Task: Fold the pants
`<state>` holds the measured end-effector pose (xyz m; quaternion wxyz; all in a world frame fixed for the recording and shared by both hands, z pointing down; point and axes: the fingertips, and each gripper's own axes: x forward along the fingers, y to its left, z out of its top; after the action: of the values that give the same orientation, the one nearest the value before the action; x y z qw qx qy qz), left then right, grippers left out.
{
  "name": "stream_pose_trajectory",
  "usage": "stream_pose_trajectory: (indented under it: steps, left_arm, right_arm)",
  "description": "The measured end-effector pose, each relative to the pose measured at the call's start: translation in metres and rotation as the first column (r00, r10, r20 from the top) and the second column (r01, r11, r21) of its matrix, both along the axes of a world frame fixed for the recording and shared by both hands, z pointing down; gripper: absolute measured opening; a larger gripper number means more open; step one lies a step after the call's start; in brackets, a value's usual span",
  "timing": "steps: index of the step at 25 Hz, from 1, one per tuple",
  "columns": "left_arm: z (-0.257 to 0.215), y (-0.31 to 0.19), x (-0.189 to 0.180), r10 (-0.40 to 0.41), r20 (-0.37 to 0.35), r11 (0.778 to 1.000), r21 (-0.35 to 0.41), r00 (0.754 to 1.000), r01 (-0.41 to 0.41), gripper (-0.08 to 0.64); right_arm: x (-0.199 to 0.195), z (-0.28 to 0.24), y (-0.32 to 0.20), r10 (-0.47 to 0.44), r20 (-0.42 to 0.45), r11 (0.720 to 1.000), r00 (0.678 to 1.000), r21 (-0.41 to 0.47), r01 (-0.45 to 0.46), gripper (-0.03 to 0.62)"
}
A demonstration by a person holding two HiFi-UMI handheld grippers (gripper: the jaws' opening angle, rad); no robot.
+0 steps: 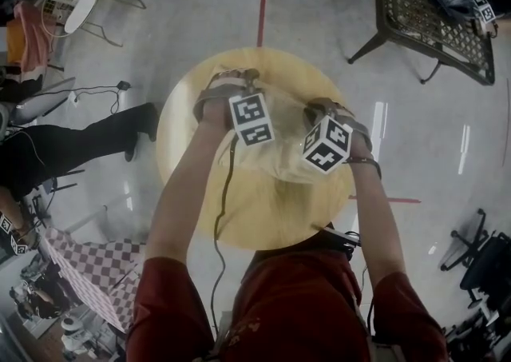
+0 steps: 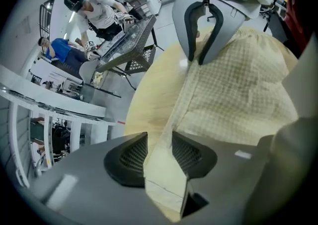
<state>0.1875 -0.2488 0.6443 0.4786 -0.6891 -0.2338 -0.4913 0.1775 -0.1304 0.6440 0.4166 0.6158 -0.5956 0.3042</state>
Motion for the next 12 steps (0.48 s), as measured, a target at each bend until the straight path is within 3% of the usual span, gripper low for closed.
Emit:
stream_pose_trajectory:
  steps: [6,12]
  left_arm:
    - [-0.017,-0.006,-0.011,-0.014,-0.032,1.0,-0.009,0.999,0.013,0.188]
    - [-0.035,-0.013,-0.021,-0.044,-0.064,0.999,-0.025,0.997,0.042,0.225]
  right_arm:
    - [0.001,0.003,0.001,-0.008,-0.044,1.0,0.999,-0.022,0.007,0.06]
    - [0.01,-0.014,0.003,0.073,-0.06,0.997,0.996,0.035,-0.071,0.143]
